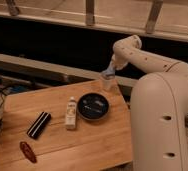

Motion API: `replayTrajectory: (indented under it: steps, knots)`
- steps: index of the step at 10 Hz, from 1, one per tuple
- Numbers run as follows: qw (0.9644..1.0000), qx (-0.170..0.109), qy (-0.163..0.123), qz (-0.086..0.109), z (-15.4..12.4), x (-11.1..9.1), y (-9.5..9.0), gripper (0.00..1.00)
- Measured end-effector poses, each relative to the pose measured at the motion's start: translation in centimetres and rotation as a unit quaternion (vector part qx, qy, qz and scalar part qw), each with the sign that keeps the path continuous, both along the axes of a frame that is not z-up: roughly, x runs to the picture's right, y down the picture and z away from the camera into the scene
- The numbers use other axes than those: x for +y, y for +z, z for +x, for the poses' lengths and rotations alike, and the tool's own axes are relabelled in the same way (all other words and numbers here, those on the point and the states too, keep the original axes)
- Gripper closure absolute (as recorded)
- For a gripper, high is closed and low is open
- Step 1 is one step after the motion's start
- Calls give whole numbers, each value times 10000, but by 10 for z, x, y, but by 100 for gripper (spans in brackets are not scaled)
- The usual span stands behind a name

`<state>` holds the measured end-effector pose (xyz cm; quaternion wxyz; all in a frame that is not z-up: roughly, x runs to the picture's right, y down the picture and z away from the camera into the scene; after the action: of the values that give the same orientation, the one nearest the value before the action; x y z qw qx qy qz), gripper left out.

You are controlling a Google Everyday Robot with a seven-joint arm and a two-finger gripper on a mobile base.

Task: Place the white sponge in the ceramic cup

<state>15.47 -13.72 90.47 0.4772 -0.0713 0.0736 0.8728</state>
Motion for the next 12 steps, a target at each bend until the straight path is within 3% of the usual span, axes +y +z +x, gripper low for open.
replayTrajectory:
  steps: [5, 8, 10, 12]
  knots:
    - [9990, -380, -36, -241, -15, 11, 9, 46]
    - [9979, -537, -74, -349, -21, 18, 8, 22]
    - [9984, -481, -149, -252, -30, 19, 0, 27]
    - [9981, -514, -243, -221, -40, 18, -5, 49]
